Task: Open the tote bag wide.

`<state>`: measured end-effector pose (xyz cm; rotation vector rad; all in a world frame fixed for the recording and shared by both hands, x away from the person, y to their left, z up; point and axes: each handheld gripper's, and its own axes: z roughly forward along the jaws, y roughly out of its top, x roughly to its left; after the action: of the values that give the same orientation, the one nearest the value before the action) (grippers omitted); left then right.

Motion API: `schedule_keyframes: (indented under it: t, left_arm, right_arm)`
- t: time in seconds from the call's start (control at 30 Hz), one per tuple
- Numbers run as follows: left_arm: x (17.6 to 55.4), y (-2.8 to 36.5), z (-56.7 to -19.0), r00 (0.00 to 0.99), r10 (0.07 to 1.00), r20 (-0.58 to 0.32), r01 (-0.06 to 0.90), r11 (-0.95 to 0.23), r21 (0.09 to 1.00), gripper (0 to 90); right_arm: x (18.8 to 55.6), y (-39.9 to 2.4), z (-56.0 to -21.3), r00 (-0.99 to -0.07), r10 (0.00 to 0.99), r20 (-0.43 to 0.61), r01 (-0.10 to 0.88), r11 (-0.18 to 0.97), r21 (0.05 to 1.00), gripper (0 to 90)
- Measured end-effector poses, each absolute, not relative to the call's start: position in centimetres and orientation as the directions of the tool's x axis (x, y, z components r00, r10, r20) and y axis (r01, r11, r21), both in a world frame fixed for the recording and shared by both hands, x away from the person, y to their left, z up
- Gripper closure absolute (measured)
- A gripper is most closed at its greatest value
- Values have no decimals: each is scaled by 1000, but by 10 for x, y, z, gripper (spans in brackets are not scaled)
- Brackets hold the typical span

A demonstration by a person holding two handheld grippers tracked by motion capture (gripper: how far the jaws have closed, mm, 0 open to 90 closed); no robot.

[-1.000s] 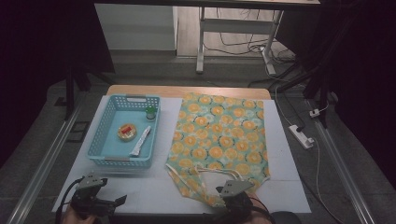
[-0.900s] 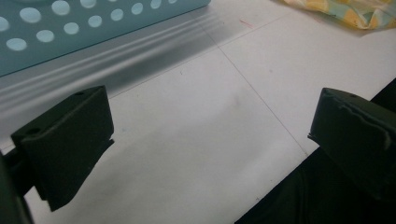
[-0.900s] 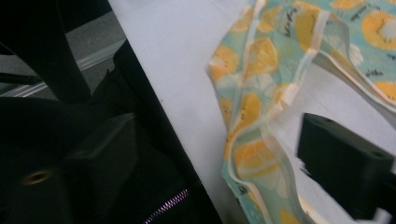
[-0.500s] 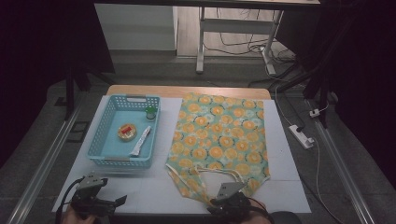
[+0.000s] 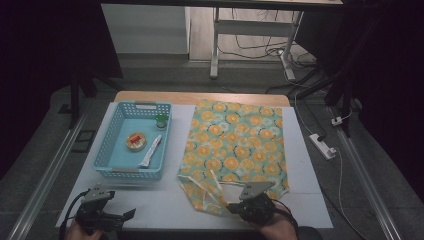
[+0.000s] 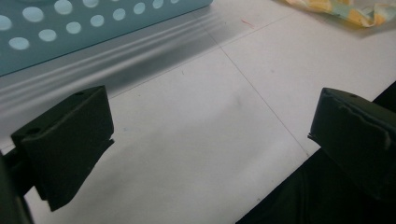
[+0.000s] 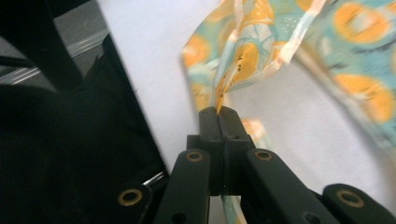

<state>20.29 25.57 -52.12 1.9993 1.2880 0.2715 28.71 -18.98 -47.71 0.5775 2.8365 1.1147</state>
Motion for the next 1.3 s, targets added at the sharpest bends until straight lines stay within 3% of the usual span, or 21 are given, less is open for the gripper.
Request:
schedule_keyframes:
  t: [0.33,1.3]
  left_arm:
    - [203,256,-521,468,860,-202,706,-227,671,0]
    - [204,257,-522,457,864,-209,712,-215,668,0]
  right_arm:
    - [325,-192,-451,-912,400,96,347,623,701,900]
    - [413,-194,-432,-867,495,54,375,579,724,900]
